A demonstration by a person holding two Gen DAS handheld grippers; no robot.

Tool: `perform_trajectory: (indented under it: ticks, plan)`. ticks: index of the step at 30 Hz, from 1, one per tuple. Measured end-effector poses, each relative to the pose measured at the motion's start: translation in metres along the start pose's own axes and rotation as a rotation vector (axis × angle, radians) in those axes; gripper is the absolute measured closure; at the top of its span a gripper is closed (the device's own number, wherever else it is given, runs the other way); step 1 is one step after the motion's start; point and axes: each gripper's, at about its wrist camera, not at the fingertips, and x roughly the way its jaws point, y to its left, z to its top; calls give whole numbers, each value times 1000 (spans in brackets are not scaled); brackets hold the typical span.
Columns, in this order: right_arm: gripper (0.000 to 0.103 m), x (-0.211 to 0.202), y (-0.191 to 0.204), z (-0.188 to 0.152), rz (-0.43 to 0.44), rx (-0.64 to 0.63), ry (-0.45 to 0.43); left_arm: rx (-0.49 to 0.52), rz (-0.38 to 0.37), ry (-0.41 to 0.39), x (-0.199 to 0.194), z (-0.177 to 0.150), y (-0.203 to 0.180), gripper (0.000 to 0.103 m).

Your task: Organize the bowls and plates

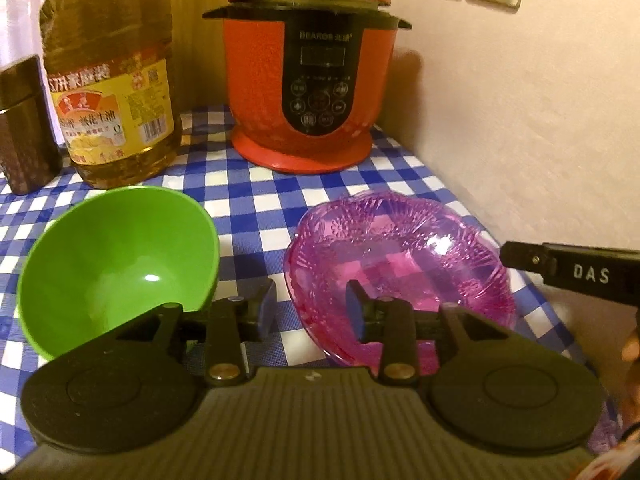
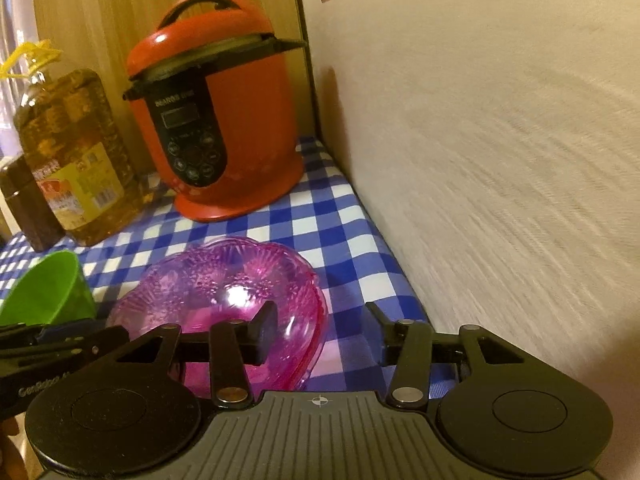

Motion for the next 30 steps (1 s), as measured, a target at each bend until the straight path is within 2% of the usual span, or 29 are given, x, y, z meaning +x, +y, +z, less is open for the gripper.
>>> perform_trajectory:
  ticks: [12, 22, 30]
  plan:
    - [56, -87, 10, -7, 10, 36, 45, -101, -39, 23, -88, -8, -5, 69]
    - [56, -173, 14, -42, 4, 60, 70, -108, -65, 32, -167, -47, -26, 69]
    - [56, -223, 13, -77, -10, 39, 80, -145, -64, 43, -210, -79, -40, 67]
